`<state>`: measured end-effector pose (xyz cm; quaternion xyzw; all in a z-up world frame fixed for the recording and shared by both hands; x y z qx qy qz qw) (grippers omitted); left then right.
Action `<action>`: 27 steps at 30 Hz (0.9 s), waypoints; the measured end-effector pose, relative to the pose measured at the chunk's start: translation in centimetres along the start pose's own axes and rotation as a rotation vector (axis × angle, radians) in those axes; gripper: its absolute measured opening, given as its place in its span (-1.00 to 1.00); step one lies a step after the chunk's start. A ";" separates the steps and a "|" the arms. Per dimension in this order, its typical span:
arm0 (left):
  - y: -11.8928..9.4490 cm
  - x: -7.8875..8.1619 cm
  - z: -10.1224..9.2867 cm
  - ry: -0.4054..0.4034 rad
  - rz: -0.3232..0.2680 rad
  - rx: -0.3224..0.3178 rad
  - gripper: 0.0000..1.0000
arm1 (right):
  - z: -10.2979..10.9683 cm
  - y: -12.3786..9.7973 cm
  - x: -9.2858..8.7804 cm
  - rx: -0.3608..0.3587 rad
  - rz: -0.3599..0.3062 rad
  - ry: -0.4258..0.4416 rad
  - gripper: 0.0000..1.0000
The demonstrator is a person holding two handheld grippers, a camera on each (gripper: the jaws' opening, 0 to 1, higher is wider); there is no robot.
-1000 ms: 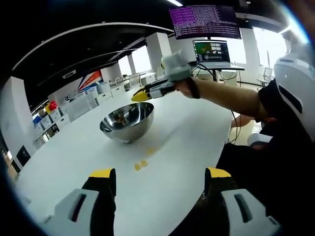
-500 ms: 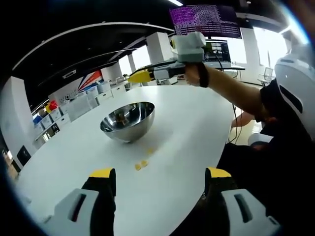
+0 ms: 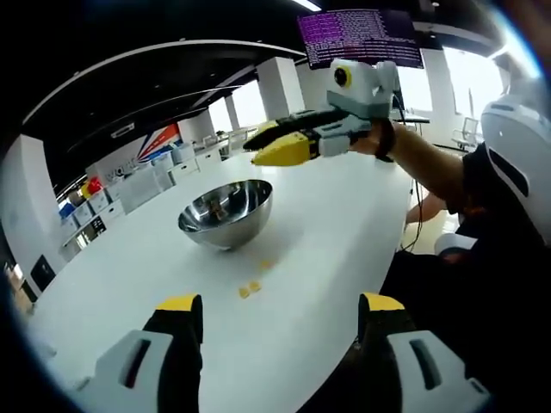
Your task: Pick up the QQ candy scattered on the table and place it into the stainless steel bowl on the table
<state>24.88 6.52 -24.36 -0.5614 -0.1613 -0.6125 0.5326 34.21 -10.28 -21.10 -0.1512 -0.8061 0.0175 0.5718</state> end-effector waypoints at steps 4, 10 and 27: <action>-0.1 0.0 0.0 -0.001 0.002 0.003 0.47 | 1.0 1.3 -3.8 0.041 0.072 0.164 -0.76; -0.2 0.0 -0.1 -0.001 0.001 0.001 0.47 | 1.5 2.9 -9.0 0.048 0.151 0.253 -0.78; 0.3 -0.2 -0.2 -0.008 0.008 -0.005 0.47 | 0.3 5.0 -13.2 0.000 0.203 0.306 -0.77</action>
Point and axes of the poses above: the point that each gripper's makers call its tool centre point, and the gripper's own axes: y roughly forward along the fingers, z roughly to its left, x roughly out of its top, the point moved 7 cm from there along -y, roughly backward along the fingers, and after that the axes turned 15 degrees about x, right-handed, at the moved point
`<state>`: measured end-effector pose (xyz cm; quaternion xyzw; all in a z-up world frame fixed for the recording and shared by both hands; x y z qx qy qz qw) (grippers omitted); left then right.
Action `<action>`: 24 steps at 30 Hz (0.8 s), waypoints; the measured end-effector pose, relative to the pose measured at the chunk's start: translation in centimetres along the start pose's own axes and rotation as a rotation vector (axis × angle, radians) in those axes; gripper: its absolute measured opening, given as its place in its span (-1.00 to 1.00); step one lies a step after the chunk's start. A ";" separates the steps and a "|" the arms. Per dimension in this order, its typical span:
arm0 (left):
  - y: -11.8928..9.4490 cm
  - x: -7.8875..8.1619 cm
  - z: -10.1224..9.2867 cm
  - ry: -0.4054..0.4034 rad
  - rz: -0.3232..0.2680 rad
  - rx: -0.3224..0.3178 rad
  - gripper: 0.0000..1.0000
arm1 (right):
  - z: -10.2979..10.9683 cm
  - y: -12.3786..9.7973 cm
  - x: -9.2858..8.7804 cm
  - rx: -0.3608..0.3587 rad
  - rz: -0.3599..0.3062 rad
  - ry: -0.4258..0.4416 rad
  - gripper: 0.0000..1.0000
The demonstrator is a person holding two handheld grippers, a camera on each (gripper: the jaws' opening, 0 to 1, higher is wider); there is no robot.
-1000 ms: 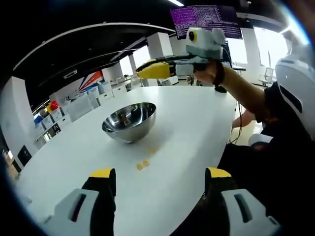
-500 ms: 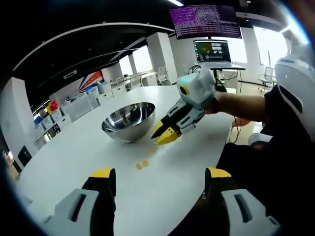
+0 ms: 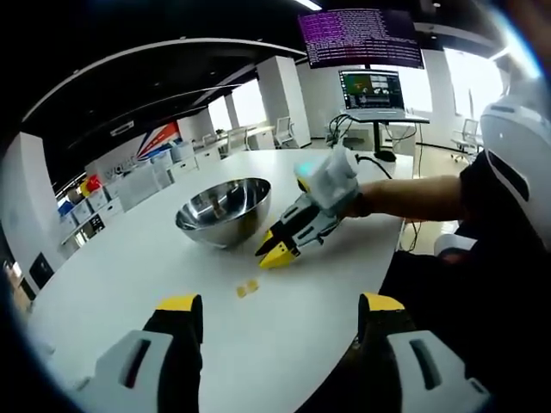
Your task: Pick up the QQ candy scattered on the table and place it into the stainless steel bowl on the table
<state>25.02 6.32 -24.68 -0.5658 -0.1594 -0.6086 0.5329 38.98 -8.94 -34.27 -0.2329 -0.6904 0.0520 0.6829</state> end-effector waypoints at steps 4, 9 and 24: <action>0.1 -0.2 0.1 -0.004 0.005 0.002 0.47 | 0.1 0.2 -0.2 0.002 0.003 -0.004 -0.77; 0.1 -0.3 0.1 -0.006 0.006 0.001 0.46 | 0.0 0.3 -0.3 0.001 0.008 -0.018 -0.78; 0.0 -0.4 0.2 -0.007 0.009 0.009 0.45 | 0.3 0.0 -0.3 -0.018 0.000 -0.017 -0.90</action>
Point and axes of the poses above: the point that each gripper's makers call its tool centre point, and the gripper's own axes: y roughly forward along the fingers, z roughly to its left, x roughly out of its top, the point moved 7 cm from there along -y, roughly backward along the fingers, and after that the axes turned 15 degrees about x, right-handed, at the moved point
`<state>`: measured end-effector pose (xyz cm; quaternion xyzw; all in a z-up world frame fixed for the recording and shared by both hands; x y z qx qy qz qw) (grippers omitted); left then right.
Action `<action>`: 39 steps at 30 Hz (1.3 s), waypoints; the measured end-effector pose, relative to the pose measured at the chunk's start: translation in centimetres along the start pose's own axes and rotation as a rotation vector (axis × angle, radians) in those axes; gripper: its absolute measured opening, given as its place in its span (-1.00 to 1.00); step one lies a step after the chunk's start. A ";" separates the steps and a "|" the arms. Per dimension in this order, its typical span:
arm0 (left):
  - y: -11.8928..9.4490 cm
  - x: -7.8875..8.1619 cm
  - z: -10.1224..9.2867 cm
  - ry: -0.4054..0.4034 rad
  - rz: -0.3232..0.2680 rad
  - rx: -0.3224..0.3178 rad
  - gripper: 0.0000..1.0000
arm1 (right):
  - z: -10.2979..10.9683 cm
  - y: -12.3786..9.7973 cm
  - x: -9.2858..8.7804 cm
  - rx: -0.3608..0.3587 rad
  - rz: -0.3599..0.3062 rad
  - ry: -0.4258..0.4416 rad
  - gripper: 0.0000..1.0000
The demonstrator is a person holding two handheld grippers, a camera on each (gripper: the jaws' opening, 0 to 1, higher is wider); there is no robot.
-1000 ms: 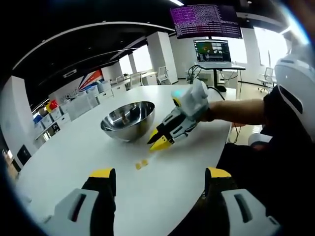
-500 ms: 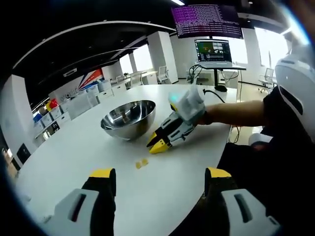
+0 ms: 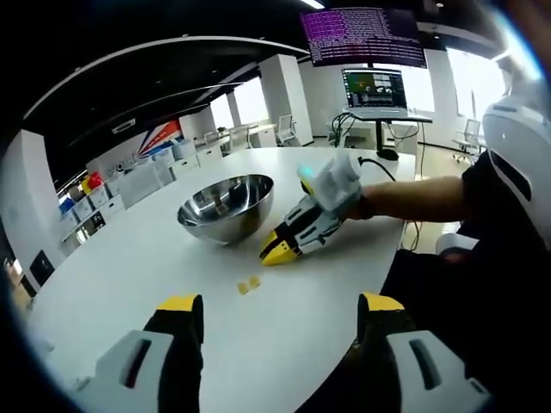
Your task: Pick up the QQ candy scattered on the table and place it into the stainless steel bowl on the table
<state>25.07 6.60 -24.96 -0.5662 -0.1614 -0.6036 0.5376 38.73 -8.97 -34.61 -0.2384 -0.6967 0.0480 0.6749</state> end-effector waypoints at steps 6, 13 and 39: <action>-0.1 0.0 0.0 0.001 -0.001 0.002 0.45 | 0.2 -0.5 0.5 -0.016 -0.019 0.003 -0.91; -0.2 0.2 -0.1 0.005 -0.005 0.002 0.45 | 0.3 -0.9 0.6 -0.023 -0.019 0.005 -0.92; -0.4 0.6 -0.3 0.018 -0.021 -0.009 0.47 | -0.6 -8.5 13.4 -0.121 -0.239 -0.099 -0.91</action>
Point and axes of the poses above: the point that each gripper's makers call its tool centre point, and the gripper's own axes: y roughly forward along the fingers, z roughly to its left, x roughly out of its top, the point moved 7 cm from there along -y, roughly backward along the fingers, and after that the axes turned 15 degrees about x, right-handed, at the moved point
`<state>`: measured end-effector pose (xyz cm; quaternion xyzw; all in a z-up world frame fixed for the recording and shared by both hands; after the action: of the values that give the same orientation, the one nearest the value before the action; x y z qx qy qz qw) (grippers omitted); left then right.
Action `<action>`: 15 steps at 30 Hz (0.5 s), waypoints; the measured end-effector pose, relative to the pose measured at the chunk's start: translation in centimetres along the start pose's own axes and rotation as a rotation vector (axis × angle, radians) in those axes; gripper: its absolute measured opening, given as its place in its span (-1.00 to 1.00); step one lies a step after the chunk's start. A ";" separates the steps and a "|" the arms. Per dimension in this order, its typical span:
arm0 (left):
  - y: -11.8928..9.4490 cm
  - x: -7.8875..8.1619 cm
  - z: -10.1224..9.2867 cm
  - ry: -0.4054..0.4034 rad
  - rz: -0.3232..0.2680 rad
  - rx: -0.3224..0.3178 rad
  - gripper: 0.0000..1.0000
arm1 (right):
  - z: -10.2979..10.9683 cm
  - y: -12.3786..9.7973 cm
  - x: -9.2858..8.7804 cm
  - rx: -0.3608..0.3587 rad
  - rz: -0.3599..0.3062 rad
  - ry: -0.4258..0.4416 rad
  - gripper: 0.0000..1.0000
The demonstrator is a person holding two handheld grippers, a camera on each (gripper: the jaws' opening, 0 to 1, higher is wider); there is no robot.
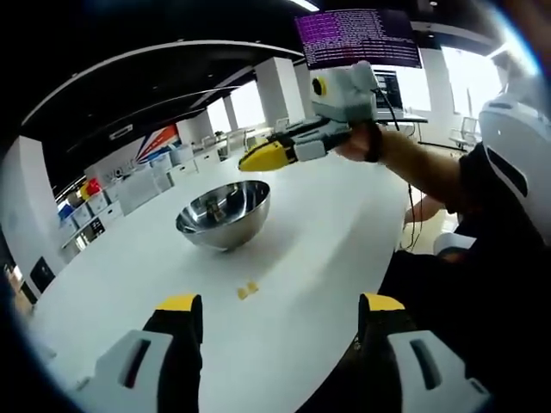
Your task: Pick up the QQ candy scattered on the table and place it into the stainless steel bowl on the table
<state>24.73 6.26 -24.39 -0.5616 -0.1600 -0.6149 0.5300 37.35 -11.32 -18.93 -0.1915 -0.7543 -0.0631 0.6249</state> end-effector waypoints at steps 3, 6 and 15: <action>0.0 0.1 -0.1 0.002 -0.002 -0.002 0.47 | -1.2 0.2 1.4 -0.029 -0.011 -0.022 -0.91; 0.0 0.1 0.0 0.002 -0.002 -0.001 0.47 | -2.5 0.5 2.3 -0.051 -0.024 -0.020 -0.91; -0.1 -0.3 0.2 -0.004 0.004 0.007 0.46 | -7.5 2.1 -1.3 -0.138 0.033 0.092 -0.91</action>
<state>24.69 6.65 -24.52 -0.5613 -0.1623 -0.6121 0.5328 45.16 -12.15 -18.92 -0.2434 -0.7154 -0.1131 0.6451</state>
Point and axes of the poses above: the point that each gripper's makers call its tool centre point, and the gripper's own axes: y roughly forward along the fingers, z roughly to its left, x roughly out of its top, the point moved 7 cm from there along -y, roughly backward along the fingers, and after that the axes turned 15 degrees about x, right-handed, at the moved point
